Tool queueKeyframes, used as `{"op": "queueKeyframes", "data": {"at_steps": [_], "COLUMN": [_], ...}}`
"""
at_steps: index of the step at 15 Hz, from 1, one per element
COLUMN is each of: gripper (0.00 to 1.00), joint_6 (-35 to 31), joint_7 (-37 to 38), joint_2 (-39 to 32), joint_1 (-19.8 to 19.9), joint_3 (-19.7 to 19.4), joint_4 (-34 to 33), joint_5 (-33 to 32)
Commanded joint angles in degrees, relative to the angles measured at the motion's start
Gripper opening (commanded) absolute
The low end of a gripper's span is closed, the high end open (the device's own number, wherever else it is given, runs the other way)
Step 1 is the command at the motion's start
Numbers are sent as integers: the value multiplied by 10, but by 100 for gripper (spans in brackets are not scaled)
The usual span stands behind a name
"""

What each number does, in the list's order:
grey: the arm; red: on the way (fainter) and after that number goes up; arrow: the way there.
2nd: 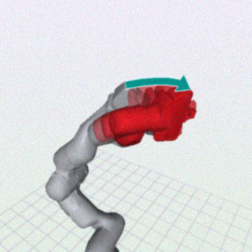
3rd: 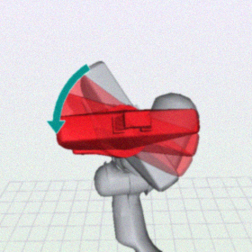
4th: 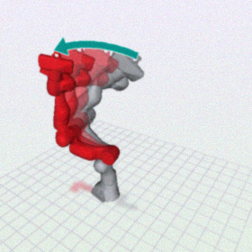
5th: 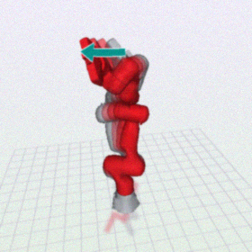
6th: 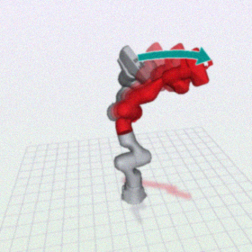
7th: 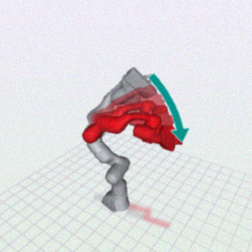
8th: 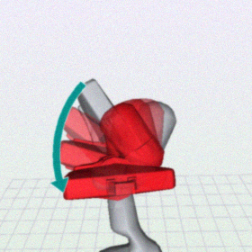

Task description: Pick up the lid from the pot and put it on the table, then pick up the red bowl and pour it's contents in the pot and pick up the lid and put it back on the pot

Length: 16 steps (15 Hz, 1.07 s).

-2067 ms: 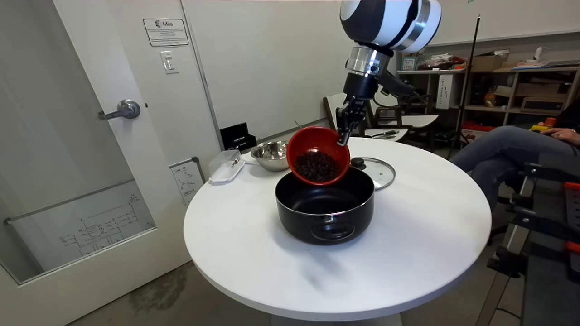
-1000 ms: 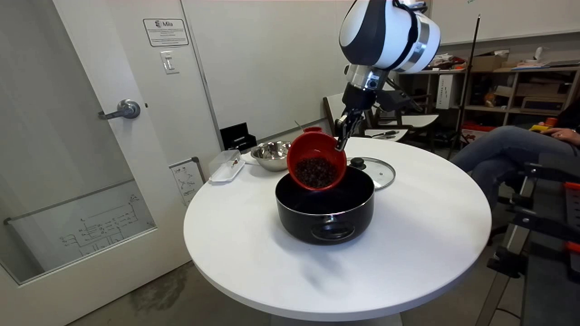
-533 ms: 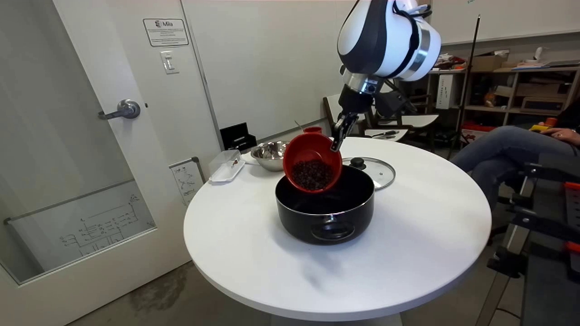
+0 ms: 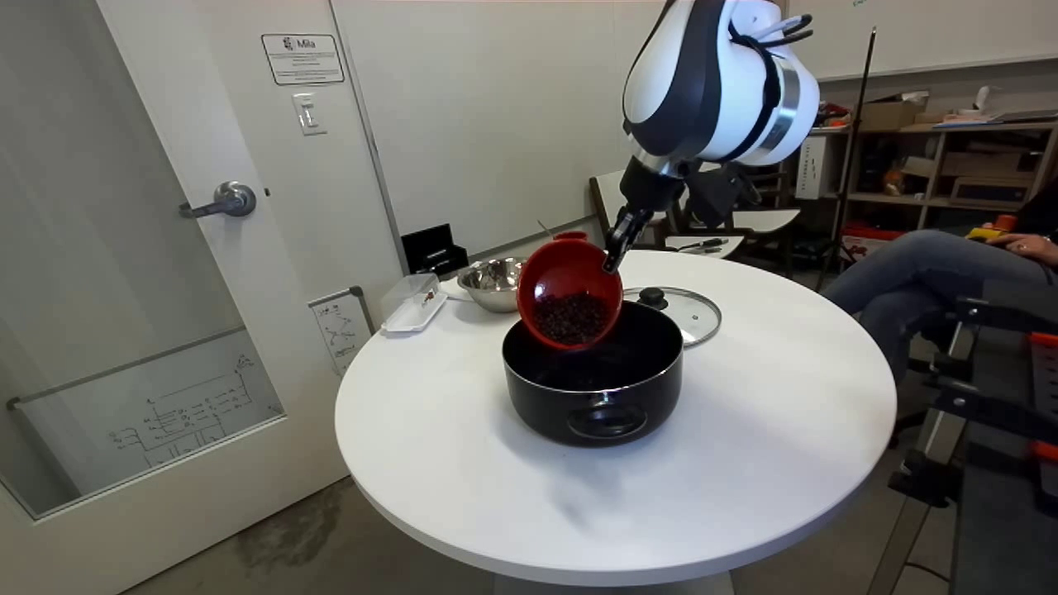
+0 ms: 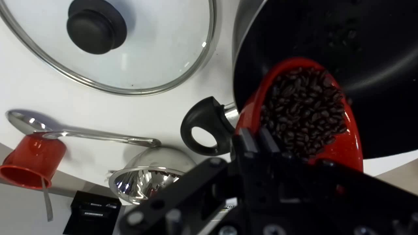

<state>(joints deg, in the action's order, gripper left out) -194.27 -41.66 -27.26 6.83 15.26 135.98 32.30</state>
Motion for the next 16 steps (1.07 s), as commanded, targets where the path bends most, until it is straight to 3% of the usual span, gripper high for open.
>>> {"op": "queueKeyframes", "data": {"at_steps": [1, 2, 3, 4, 9, 10, 11, 16], "gripper": [2, 2, 2, 2, 2, 2, 2, 2], "joint_6": [-57, -67, -29, -30, -35, -35, -36, -36], "joint_7": [-9, -11, 87, 102, 181, 189, 152, 154], "joint_2": [8, 7, 34, 32, 49, 50, 53, 63], "joint_1": [-6, -8, -73, -76, -160, -171, -168, -193], "joint_3": [7, 7, -80, -85, -193, -206, -194, -213], "joint_4": [20, 22, 26, 31, 27, 27, 26, 29], "joint_5": [-7, -7, -99, -127, -238, -247, -210, -210]}}
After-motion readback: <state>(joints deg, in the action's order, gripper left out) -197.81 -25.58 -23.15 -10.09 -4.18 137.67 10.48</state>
